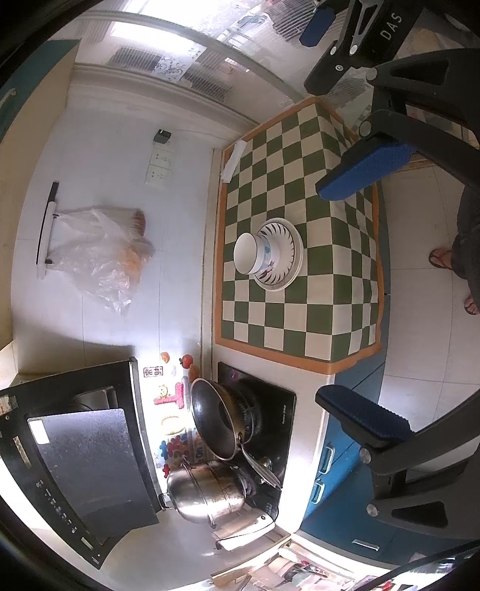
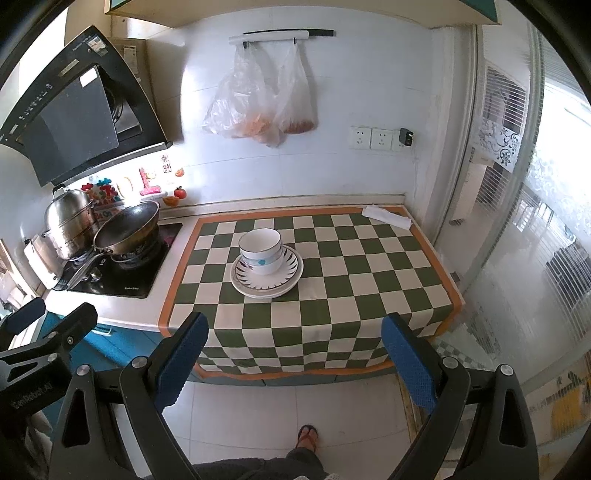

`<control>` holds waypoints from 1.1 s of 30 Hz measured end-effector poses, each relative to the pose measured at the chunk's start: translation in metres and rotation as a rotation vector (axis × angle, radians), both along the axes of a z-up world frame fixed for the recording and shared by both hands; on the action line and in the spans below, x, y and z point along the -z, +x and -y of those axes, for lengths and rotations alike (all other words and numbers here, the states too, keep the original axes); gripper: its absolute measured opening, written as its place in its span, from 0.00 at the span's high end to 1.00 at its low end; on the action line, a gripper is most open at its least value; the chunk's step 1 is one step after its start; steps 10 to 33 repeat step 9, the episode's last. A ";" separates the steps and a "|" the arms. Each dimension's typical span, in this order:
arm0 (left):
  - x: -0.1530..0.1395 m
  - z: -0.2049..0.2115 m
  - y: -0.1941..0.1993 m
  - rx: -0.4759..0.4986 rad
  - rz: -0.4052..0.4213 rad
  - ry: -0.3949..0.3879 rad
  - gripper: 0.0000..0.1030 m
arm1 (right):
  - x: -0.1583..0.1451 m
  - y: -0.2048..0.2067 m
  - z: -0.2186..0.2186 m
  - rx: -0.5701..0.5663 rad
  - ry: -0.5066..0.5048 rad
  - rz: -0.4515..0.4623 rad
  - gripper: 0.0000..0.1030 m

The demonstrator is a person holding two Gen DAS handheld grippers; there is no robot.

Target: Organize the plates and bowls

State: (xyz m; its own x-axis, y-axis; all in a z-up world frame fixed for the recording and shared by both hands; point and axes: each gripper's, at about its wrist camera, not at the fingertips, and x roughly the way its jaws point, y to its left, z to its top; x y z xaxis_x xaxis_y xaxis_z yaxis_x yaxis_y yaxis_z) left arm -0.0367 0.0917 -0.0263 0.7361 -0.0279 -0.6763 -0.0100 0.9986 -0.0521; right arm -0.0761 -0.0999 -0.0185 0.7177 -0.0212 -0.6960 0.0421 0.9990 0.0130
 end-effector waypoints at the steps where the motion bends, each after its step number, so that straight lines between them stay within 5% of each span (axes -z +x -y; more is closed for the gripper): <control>1: 0.000 -0.001 0.000 0.002 0.000 0.000 0.01 | 0.001 0.000 0.000 -0.001 0.000 -0.003 0.06; 33: 0.000 0.000 -0.001 0.003 0.000 0.000 0.01 | 0.004 -0.004 -0.001 -0.003 -0.002 -0.016 0.06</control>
